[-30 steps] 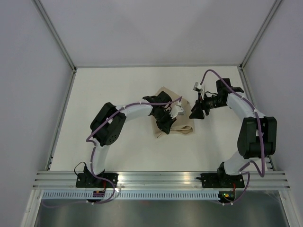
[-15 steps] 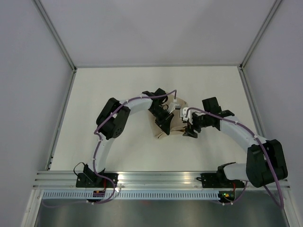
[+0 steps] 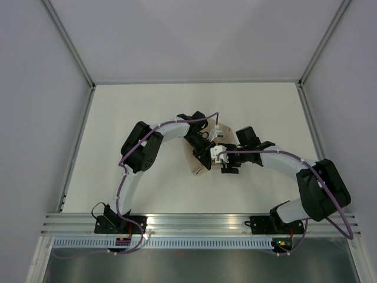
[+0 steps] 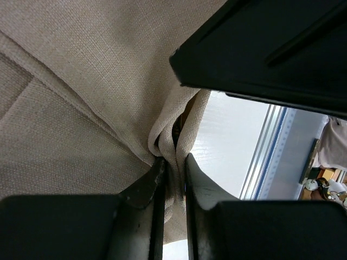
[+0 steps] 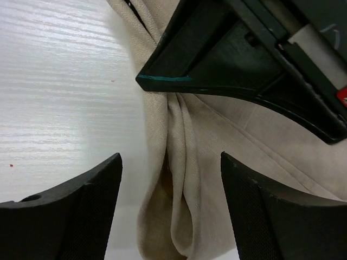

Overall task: Fold the napkin, place the utensils inside, and roll it up
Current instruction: Roll the napkin with the utensil

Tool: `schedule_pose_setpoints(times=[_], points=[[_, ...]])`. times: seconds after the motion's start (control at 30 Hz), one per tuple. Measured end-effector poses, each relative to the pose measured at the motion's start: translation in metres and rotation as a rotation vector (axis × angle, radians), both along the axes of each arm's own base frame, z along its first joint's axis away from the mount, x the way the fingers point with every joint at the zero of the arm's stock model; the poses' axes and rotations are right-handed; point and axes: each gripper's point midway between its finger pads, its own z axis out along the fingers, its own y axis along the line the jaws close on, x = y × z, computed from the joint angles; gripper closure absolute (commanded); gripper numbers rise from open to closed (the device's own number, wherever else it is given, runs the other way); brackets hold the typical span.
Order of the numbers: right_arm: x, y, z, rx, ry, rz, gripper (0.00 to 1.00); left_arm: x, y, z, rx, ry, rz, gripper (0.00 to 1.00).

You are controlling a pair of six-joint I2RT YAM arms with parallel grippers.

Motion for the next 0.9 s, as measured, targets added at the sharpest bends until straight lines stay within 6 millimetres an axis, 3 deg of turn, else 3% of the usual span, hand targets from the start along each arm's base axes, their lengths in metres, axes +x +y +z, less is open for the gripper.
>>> schedule_pose_setpoints(times=[0.27,0.6,0.8,0.9], points=[[-0.004,0.001,-0.015,-0.046,0.009,0.034,0.45,0.001,0.001,-0.001,-0.01,0.024,0.009,0.98],[0.001,0.002,-0.025,-0.08,0.05,0.031,0.63,0.002,0.003,0.0,-0.018,0.05,0.018,0.98],[0.005,0.005,-0.028,-0.111,0.127,0.039,0.83,0.002,0.005,-0.001,-0.029,0.082,0.03,0.98],[0.005,0.006,-0.029,-0.126,0.182,0.052,0.85,0.004,0.007,0.0,-0.031,0.099,0.041,0.98]])
